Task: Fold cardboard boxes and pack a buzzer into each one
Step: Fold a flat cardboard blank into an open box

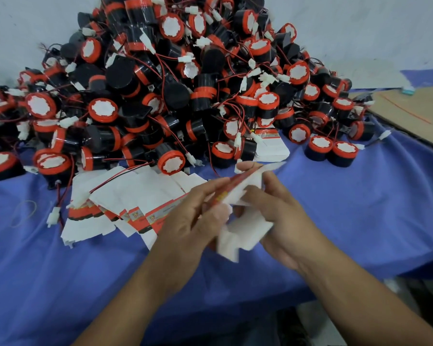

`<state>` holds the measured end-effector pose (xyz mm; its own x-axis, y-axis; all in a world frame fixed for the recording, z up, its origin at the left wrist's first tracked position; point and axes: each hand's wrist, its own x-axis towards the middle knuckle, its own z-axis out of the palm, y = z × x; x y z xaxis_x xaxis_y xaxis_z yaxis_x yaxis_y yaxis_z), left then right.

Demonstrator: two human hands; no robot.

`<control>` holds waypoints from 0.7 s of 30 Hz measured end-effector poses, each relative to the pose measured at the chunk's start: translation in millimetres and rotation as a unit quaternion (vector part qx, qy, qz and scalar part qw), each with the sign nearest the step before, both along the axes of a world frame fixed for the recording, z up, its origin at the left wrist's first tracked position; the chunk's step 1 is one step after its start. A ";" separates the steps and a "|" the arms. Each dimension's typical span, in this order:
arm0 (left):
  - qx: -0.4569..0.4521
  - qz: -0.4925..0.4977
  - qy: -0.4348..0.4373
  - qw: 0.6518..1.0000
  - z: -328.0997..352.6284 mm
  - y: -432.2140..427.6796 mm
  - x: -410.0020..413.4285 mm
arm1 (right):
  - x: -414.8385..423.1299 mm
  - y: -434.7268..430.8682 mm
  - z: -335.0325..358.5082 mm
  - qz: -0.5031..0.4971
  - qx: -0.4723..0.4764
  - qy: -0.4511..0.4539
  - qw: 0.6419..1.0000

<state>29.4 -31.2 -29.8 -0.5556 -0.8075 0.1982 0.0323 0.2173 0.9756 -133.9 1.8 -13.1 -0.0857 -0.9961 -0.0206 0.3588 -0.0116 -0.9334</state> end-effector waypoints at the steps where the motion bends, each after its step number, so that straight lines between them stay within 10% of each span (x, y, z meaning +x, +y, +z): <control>1: -0.019 -0.022 -0.024 0.999 -0.5 0.8 0.6 | -1.9 -0.1 -0.1 -0.014 0.001 -0.013 1.000; 21: -0.034 -0.093 0.020 0.995 0.1 -1.1 5.9 | -0.4 5.5 6.4 0.035 -0.008 0.035 0.999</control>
<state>35.3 -32.3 -29.7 -0.6852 -0.6752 0.2731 0.1162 0.2688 0.9562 -134.4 7.3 -6.7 -0.0172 -0.9999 -0.0017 0.2935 -0.0034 -0.9560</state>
